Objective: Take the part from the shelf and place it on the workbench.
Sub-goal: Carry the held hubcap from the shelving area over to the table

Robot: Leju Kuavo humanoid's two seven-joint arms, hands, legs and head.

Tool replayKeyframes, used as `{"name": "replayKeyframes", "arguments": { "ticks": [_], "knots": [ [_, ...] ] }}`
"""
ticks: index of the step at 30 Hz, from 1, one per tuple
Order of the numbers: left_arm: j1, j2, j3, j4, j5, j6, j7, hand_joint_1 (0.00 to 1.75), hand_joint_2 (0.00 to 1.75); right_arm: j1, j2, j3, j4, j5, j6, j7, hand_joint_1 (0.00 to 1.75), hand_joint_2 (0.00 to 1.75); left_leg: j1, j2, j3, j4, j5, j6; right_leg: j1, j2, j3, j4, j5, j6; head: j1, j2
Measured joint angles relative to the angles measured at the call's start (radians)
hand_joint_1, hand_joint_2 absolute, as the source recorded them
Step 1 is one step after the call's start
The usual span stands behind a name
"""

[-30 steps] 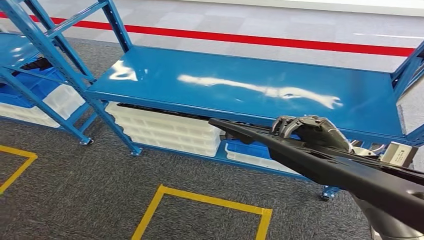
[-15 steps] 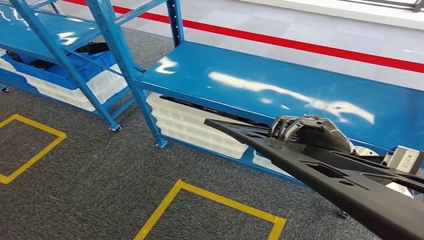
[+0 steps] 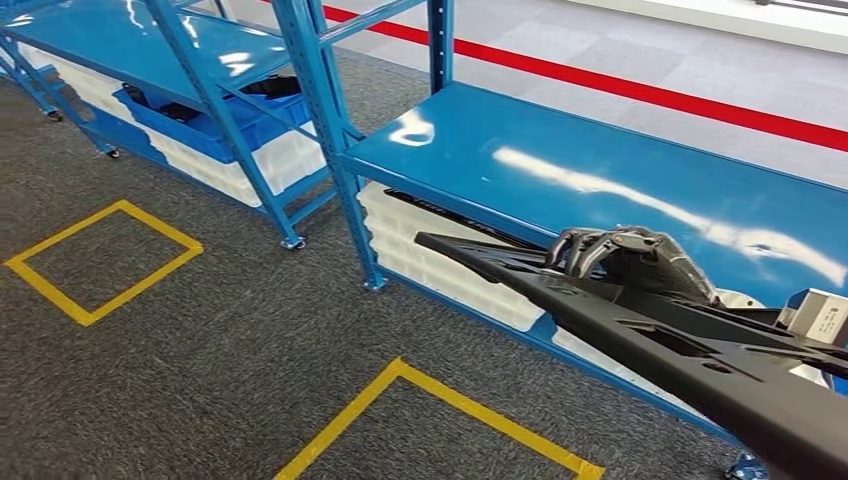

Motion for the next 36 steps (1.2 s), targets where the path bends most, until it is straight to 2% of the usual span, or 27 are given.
{"name": "replayKeyframes", "arguments": {
  "ticks": [1,2,3,4,5,6,8,10,12,13,15,16,18,19,20,21,23,24,25,27,28,30,31,33,34,35,36],
  "knots": [
    [-0.003,0.0,0.0,0.0,0.0,-0.001,0.0,0.0,1.75,0.002,0.0,-0.002,0.001,0.0,0.002,0.0,1.75,1.75,0.003,0.022,-0.031,0.058,-0.026,-0.006,0.0,-0.015,0.002,0.0,-0.003,-0.003,0.0,0.0],
    [-0.004,0.0,0.0,0.0,-0.001,-0.003,0.0,0.0,1.75,0.004,-0.001,-0.004,0.002,0.0,0.005,0.0,1.75,1.75,0.007,0.033,-0.064,0.12,-0.048,-0.011,0.0,-0.03,0.004,0.0,-0.006,-0.004,0.0,0.0],
    [-0.004,0.0,0.0,0.0,-0.002,-0.004,0.001,0.0,1.75,0.008,-0.001,-0.006,0.004,-0.001,0.007,0.0,1.75,1.75,0.012,0.039,-0.09,0.167,-0.058,-0.014,0.0,-0.044,0.007,0.0,-0.009,-0.004,0.0,0.0],
    [-0.002,0.0,0.0,0.0,-0.003,-0.006,0.002,0.0,1.75,0.012,-0.001,-0.007,0.006,-0.001,0.009,0.0,1.75,1.75,0.015,0.043,-0.101,0.182,-0.051,-0.016,0.0,-0.057,0.01,0.0,-0.012,-0.003,-0.001,0.0],
    [0.0,0.0,0.0,0.0,-0.005,-0.004,0.006,0.0,1.75,0.016,-0.001,-0.008,0.007,-0.001,0.01,-0.001,1.75,1.75,0.018,0.047,-0.091,0.158,-0.027,-0.016,0.0,-0.07,0.015,0.0,-0.016,-0.002,-0.001,0.0],
    [0.002,0.0,0.0,0.0,-0.007,-0.001,0.01,0.0,1.75,0.019,-0.001,-0.01,0.007,-0.001,0.01,-0.002,1.75,1.75,0.018,0.055,-0.065,0.102,0.01,-0.014,0.0,-0.081,0.022,0.0,-0.021,0.0,-0.001,0.0],
    [0.002,0.002,0.0,0.0,-0.011,0.007,0.019,0.0,1.75,0.024,-0.003,-0.015,0.007,0.0,0.007,-0.008,1.75,1.75,0.009,0.09,-0.007,-0.015,0.058,-0.003,0.001,-0.103,0.034,-0.002,-0.03,0.007,0.0,0.0],
    [0.001,0.005,0.0,0.0,-0.018,0.013,0.029,0.0,1.75,0.035,-0.005,-0.021,0.006,0.004,0.001,-0.016,1.75,1.75,-0.003,0.111,0.013,-0.061,0.062,0.01,0.005,-0.123,0.041,-0.007,-0.035,0.018,0.0,0.0],
    [0.005,0.011,0.0,0.0,-0.025,0.02,0.039,0.0,1.75,0.049,-0.006,-0.024,0.003,0.009,-0.003,-0.022,1.75,1.75,-0.007,0.097,0.017,-0.071,0.061,0.022,0.006,-0.142,0.054,-0.019,-0.039,0.029,0.0,0.0],
    [0.008,0.015,-0.001,0.0,-0.028,0.024,0.043,0.0,1.75,0.055,-0.006,-0.025,0.0,0.012,-0.004,-0.024,1.75,1.75,-0.005,0.088,0.024,-0.081,0.063,0.028,0.005,-0.135,0.061,-0.019,-0.044,0.033,0.0,0.0],
    [0.008,0.022,-0.001,0.0,-0.033,0.034,0.056,0.0,1.75,0.066,-0.007,-0.032,-0.004,0.017,-0.007,-0.03,1.75,1.75,0.0,0.07,0.043,-0.101,0.067,0.039,0.006,-0.088,0.048,0.032,-0.078,0.033,0.0,0.0],
    [0.007,0.025,-0.002,0.0,-0.036,0.038,0.066,0.0,1.75,0.072,-0.007,-0.037,-0.004,0.019,-0.008,-0.034,1.75,1.75,0.0,0.059,0.048,-0.104,0.067,0.043,0.007,-0.057,0.02,0.089,-0.105,0.029,0.0,0.0],
    [0.003,0.032,-0.002,0.0,-0.042,0.044,0.093,0.0,1.75,0.083,-0.007,-0.044,-0.003,0.022,-0.009,-0.037,1.75,1.75,-0.003,0.035,0.05,-0.104,0.065,0.05,0.011,-0.03,-0.053,0.21,-0.146,0.025,0.001,0.0],
    [0.003,0.035,-0.002,0.0,-0.045,0.045,0.109,0.0,1.75,0.086,-0.006,-0.045,-0.002,0.024,-0.009,-0.038,1.75,1.75,-0.005,0.023,0.052,-0.104,0.064,0.051,0.011,-0.026,-0.076,0.237,-0.143,0.024,0.001,0.0],
    [0.004,0.037,-0.003,0.0,-0.049,0.045,0.125,0.0,1.75,0.088,-0.005,-0.046,-0.002,0.025,-0.009,-0.039,1.75,1.75,-0.006,0.01,0.054,-0.103,0.062,0.051,0.012,-0.023,-0.081,0.226,-0.119,0.024,0.001,0.0],
    [0.005,0.04,-0.003,0.0,-0.052,0.047,0.14,0.0,1.75,0.088,-0.003,-0.047,-0.002,0.026,-0.009,-0.041,1.75,1.75,-0.006,-0.004,0.056,-0.101,0.06,0.05,0.011,-0.018,-0.069,0.18,-0.078,0.024,0.001,0.0],
    [0.005,0.045,-0.003,0.0,-0.055,0.052,0.161,0.0,1.75,0.092,-0.002,-0.052,-0.004,0.03,-0.009,-0.048,1.75,1.75,-0.007,-0.031,0.058,-0.093,0.053,0.044,0.008,0.019,-0.027,0.055,-0.004,0.021,0.001,0.0],
    [0.005,0.048,-0.003,0.0,-0.057,0.055,0.166,0.0,1.75,0.098,-0.002,-0.057,-0.007,0.031,-0.009,-0.052,1.75,1.75,-0.006,-0.044,0.055,-0.088,0.051,0.04,0.007,0.037,-0.011,0.014,0.012,0.021,0.001,0.0],
    [0.005,0.05,-0.004,0.0,-0.059,0.059,0.17,0.0,1.75,0.105,-0.002,-0.062,-0.011,0.032,-0.009,-0.057,1.75,1.75,-0.004,-0.056,0.051,-0.085,0.049,0.036,0.008,0.05,-0.003,-0.006,0.015,0.018,0.0,0.0],
    [0.011,0.053,-0.004,0.0,-0.063,0.064,0.177,0.0,1.75,0.116,-0.003,-0.072,-0.021,0.033,-0.009,-0.067,1.75,1.75,0.0,-0.078,0.046,-0.084,0.049,0.026,0.01,0.041,0.002,-0.01,0.009,0.013,0.0,0.0],
    [0.014,0.054,-0.004,0.0,-0.066,0.065,0.179,0.0,1.75,0.118,-0.003,-0.077,-0.025,0.032,-0.007,-0.072,1.75,1.75,0.0,-0.072,0.045,-0.082,0.046,0.022,0.009,0.03,0.005,-0.012,0.009,0.008,0.0,0.0],
    [0.013,0.056,-0.005,0.0,-0.072,0.066,0.181,0.0,1.75,0.124,-0.002,-0.087,-0.032,0.033,-0.003,-0.081,1.75,1.75,-0.001,-0.024,0.025,-0.038,0.02,0.01,0.006,0.004,0.014,-0.016,0.007,-0.001,0.0,0.0],
    [0.01,0.056,-0.005,0.0,-0.073,0.066,0.18,0.0,1.75,0.126,-0.002,-0.093,-0.034,0.034,0.0,-0.085,1.75,1.75,0.0,0.007,0.0,0.013,-0.004,0.004,0.006,-0.01,0.018,-0.016,0.004,-0.004,-0.001,0.0],
    [0.004,0.055,-0.006,0.0,-0.075,0.063,0.174,0.0,1.75,0.128,-0.002,-0.099,-0.035,0.041,0.007,-0.091,1.75,1.75,0.008,0.036,-0.069,0.14,-0.051,-0.007,0.007,-0.038,0.024,-0.016,-0.003,-0.007,-0.001,0.0],
    [0.003,0.055,-0.007,0.0,-0.075,0.06,0.17,0.0,1.75,0.128,-0.002,-0.1,-0.035,0.046,0.01,-0.091,1.75,1.75,0.013,0.04,-0.092,0.179,-0.056,-0.01,0.007,-0.051,0.028,-0.016,-0.007,-0.007,-0.001,0.0],
    [0.003,0.054,-0.008,0.0,-0.076,0.058,0.166,0.0,1.75,0.127,-0.001,-0.1,-0.035,0.052,0.012,-0.091,1.75,1.75,0.016,0.043,-0.096,0.182,-0.043,-0.012,0.007,-0.063,0.033,-0.016,-0.011,-0.006,-0.001,0.0],
    [0.004,0.053,-0.009,0.0,-0.076,0.056,0.163,0.0,1.75,0.126,0.0,-0.101,-0.035,0.057,0.014,-0.091,1.75,1.75,0.019,0.048,-0.082,0.146,-0.012,-0.013,0.007,-0.075,0.04,-0.016,-0.016,-0.004,-0.001,0.0]
  ]
}}
